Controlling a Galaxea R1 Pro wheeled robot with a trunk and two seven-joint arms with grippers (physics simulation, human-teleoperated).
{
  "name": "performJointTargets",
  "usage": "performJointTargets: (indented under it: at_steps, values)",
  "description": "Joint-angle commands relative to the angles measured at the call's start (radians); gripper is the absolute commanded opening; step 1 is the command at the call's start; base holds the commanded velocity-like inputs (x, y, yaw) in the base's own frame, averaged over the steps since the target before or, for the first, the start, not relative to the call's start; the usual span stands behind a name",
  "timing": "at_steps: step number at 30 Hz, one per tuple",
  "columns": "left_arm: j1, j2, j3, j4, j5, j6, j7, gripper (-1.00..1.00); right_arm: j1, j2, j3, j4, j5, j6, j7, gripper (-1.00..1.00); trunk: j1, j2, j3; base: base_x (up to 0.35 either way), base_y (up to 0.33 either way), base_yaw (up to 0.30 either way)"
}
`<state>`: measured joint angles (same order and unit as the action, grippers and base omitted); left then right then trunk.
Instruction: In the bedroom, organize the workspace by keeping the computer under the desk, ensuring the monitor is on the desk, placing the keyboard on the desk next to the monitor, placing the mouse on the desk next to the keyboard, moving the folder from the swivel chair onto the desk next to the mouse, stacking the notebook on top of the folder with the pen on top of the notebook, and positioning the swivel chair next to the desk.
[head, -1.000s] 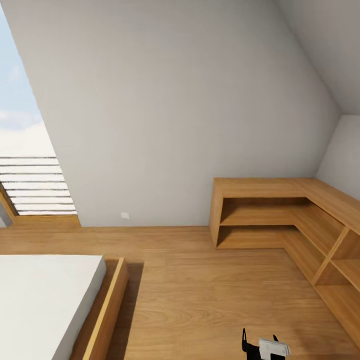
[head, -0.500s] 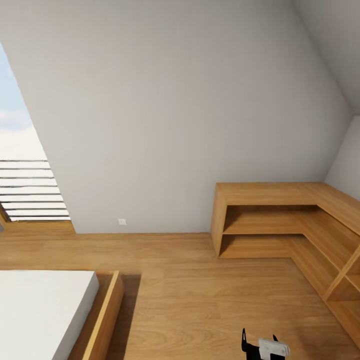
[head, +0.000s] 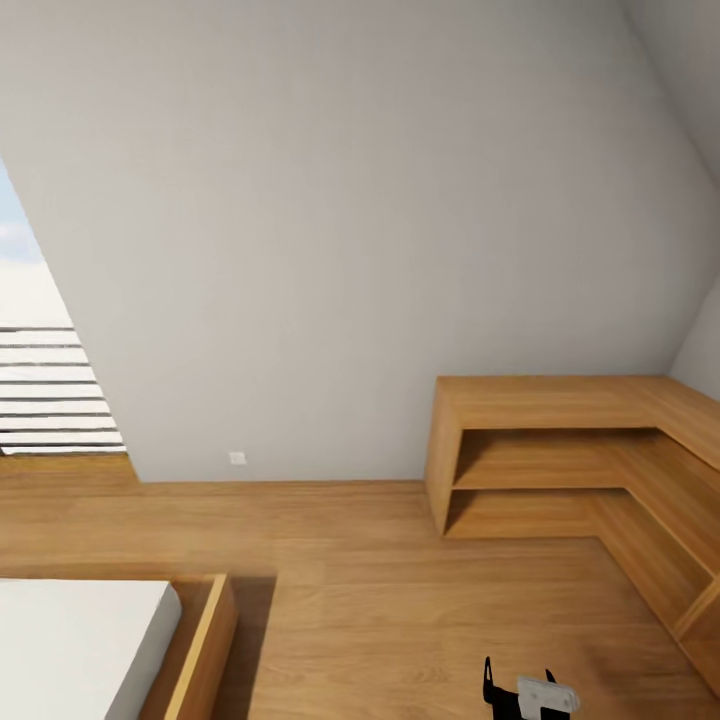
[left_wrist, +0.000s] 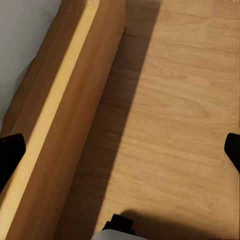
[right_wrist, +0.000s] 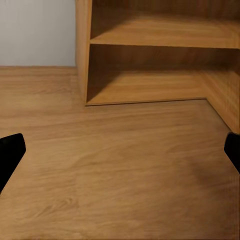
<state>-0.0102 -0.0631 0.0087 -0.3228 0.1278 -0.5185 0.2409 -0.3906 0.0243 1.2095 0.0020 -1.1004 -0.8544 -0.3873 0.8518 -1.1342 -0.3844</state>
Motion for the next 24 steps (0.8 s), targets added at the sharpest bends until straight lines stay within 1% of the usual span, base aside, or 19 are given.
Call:
performJointTargets:
  at_steps: [1, 24]
  values:
    - [-0.001, 0.0, 0.001, 0.0, 0.007, -0.004, -0.002, 1.0, -0.001, 0.0, 0.008, 0.0, -0.001, 0.0, -0.008, 1.0, 0.001, -0.001, -0.001, 0.329, 0.0, 0.0]
    - [-0.001, 0.001, 0.002, 0.001, 0.009, -0.003, 0.0, 1.0, -0.001, 0.0, 0.008, 0.0, -0.001, 0.0, -0.008, 1.0, 0.001, -0.001, -0.001, 0.329, 0.0, 0.0]
